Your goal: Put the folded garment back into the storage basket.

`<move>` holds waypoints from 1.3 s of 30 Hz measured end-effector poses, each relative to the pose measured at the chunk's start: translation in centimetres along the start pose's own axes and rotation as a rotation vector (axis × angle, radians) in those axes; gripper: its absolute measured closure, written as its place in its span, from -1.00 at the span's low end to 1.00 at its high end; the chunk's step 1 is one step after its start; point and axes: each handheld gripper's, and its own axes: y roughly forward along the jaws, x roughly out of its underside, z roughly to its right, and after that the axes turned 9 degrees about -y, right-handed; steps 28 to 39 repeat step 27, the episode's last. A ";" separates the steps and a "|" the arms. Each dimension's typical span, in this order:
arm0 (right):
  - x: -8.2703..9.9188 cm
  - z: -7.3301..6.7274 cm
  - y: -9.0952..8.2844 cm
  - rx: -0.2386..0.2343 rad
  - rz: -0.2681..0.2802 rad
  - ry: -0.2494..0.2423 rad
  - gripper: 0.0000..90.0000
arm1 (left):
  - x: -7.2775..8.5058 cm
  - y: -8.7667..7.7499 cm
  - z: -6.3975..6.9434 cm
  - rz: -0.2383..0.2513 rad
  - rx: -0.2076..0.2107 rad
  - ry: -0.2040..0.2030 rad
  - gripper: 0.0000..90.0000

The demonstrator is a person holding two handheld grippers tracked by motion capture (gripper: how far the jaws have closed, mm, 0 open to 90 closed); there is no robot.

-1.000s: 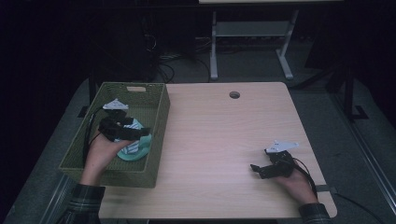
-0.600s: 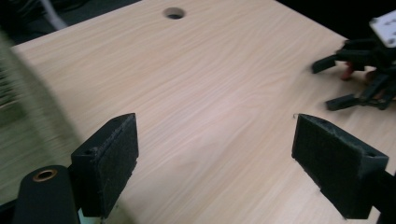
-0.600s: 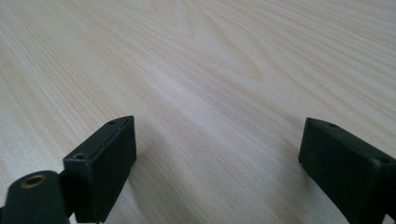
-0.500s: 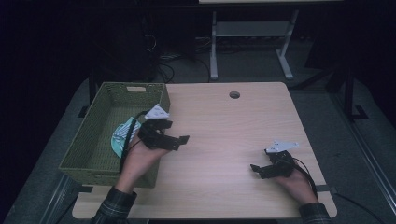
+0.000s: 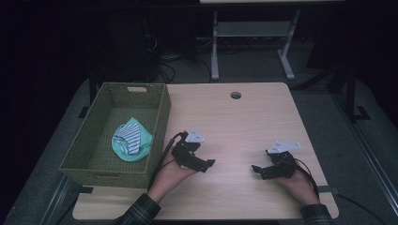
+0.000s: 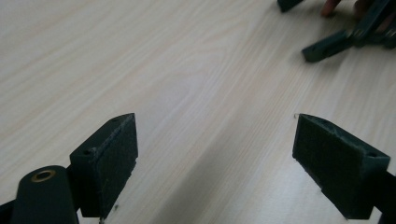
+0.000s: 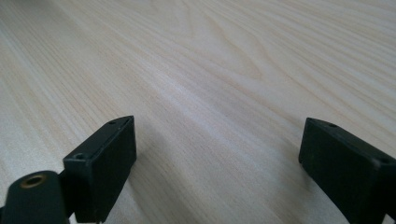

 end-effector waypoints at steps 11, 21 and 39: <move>0.0 0.0 0.0 0.000 0.000 -0.001 -0.76 | 1.9 3.0 -0.8 -0.087 -0.024 -0.001 -0.70; 0.0 0.0 0.0 0.000 0.000 -0.001 -0.76 | 2.5 3.7 -0.9 -0.134 -0.047 0.014 -0.71; 0.0 0.0 0.0 0.000 0.000 -0.001 -0.76 | 2.6 3.8 -0.7 -0.129 -0.060 0.035 -0.72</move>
